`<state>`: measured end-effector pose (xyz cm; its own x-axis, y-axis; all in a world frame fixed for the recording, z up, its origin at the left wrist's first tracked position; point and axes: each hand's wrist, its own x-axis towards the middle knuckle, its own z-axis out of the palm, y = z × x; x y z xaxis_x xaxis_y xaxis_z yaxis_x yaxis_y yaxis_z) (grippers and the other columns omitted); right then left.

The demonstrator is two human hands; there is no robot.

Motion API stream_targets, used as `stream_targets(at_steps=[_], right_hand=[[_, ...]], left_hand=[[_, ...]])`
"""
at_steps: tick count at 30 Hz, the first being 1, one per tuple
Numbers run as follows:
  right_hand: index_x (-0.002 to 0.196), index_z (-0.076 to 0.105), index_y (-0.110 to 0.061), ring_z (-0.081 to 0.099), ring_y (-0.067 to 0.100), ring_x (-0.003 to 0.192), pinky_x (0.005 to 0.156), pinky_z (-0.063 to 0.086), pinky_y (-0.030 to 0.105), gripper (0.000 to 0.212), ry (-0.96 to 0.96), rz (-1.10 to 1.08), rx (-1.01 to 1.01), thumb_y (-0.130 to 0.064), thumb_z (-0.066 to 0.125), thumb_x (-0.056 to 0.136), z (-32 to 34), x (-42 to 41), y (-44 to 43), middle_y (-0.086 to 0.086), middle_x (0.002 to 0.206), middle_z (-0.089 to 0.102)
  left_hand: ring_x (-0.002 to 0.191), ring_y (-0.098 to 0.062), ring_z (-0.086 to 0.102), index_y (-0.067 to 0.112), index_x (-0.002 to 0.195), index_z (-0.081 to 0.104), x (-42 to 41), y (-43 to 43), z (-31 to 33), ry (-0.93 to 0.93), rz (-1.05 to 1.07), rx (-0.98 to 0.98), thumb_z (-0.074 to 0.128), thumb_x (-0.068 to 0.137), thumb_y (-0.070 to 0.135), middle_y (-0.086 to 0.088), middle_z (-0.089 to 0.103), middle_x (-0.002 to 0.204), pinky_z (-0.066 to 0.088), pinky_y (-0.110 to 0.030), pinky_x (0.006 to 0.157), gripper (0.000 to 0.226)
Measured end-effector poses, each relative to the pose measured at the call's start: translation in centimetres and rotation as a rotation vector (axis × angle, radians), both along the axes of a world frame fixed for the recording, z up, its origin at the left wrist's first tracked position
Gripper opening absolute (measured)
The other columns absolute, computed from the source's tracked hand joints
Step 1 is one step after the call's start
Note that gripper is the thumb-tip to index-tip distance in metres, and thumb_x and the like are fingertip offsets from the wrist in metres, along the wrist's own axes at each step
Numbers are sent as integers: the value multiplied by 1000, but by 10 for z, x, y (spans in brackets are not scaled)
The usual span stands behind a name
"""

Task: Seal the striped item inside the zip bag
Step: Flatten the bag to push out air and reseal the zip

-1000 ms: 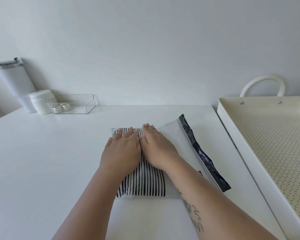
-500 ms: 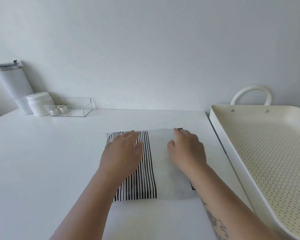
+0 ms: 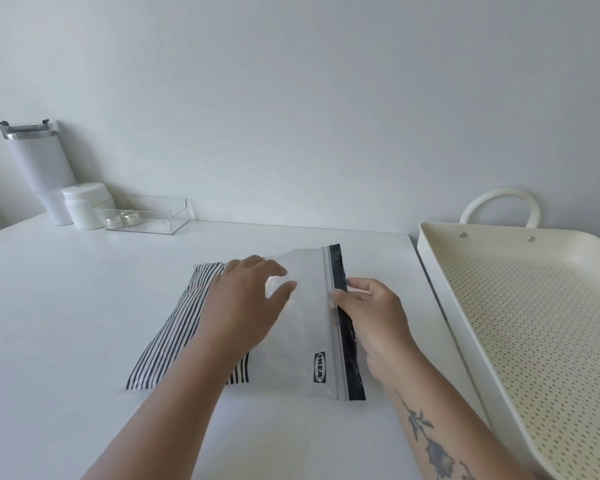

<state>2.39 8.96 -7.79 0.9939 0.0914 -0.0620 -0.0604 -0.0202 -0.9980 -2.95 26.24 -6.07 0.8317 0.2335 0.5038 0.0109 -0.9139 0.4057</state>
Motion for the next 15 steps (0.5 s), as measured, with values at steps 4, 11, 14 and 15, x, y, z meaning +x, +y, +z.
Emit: stream_targets(at_steps=[4, 11, 14, 15], right_hand=[[91, 72, -12, 68, 11, 59, 56, 54, 23, 11, 81, 222, 184, -18, 63, 91, 5, -1, 2, 5, 80, 76], [80, 74, -12, 70, 19, 66, 57, 55, 24, 11, 197, 364, 348, -12, 66, 88, 7, 5, -2, 11, 80, 75], [79, 72, -9, 70, 19, 65, 57, 55, 24, 12, 199, 388, 362, -10, 65, 89, 5, 6, -2, 11, 78, 74], [78, 72, -8, 70, 19, 64, 57, 55, 23, 13, 197, 397, 366, -9, 65, 89, 5, 6, -2, 10, 76, 74]], left_hand=[[85, 11, 49, 38, 90, 64, -5, -34, 2, 32, -123, -194, 57, 77, 64, 20, 63, 85, 34, -15, 63, 30], [72, 16, 51, 37, 87, 64, -2, -32, -7, 86, -86, -372, 70, 70, 62, 18, 66, 84, 35, -15, 59, 31], [70, 14, 54, 36, 85, 64, -2, -34, -8, 102, -67, -404, 71, 72, 56, 17, 67, 82, 36, -14, 57, 25], [68, 12, 55, 36, 85, 64, -2, -35, -8, 109, -61, -415, 70, 72, 55, 17, 67, 82, 36, -15, 57, 24]])
